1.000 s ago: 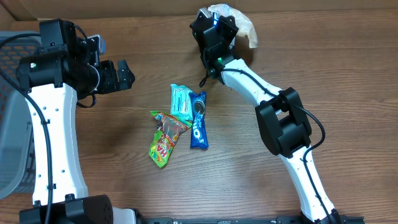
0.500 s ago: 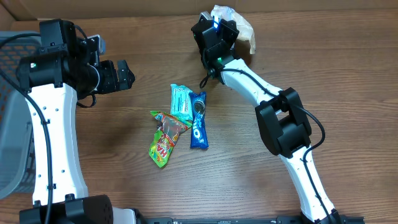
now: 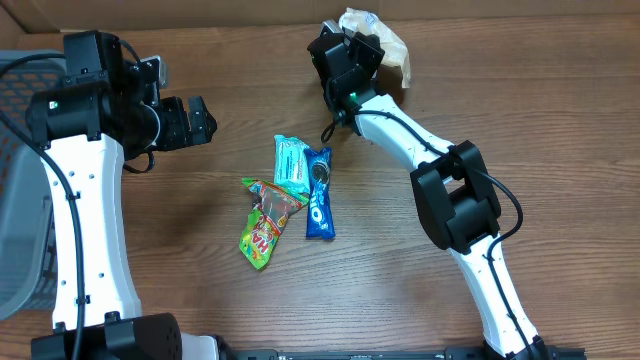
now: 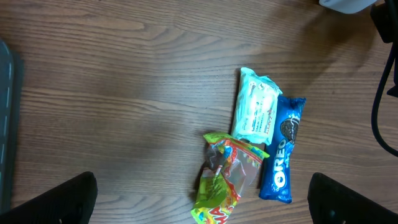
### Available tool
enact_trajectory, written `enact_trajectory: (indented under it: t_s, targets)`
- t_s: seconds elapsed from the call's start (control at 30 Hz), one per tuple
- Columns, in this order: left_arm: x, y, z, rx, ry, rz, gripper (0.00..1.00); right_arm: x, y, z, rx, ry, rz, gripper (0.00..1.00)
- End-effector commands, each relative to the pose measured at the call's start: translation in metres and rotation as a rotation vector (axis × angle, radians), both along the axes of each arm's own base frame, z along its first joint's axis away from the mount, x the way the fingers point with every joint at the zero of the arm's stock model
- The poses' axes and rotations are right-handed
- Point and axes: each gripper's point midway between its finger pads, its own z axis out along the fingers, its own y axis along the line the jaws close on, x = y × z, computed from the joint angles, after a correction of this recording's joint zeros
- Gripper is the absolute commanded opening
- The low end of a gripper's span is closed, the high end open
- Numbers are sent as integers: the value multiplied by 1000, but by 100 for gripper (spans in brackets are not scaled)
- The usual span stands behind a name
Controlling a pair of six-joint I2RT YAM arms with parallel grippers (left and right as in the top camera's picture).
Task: Scan the item barcode
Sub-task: 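Carry the bread bag to the right side and set it down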
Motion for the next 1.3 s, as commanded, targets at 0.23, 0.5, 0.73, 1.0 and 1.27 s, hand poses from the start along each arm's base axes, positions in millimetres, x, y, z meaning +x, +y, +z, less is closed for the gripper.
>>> enact_trajectory:
  t_s: [0.23,0.5,0.73,1.0,1.27]
  targets:
    - [-1,-3,-1,-5,-1,-28,100,0,-3,47,16,-103,-46,4]
    - [-1,-3,-1,-5,-1,-28,99,-17,-35,153,192,-260,-111,4]
    - [-1,-3,-1,-5,-1,-28,100,-66,-56,193,577,-167,-119,4]
    - [-1,-3,-1,-5,-1,-28,100,-129,-106,157,1241,225,-360,4]
    - [-1,-4,-1,-5,-1,-28,100,-154,-187,84,1486,489,-618,4]
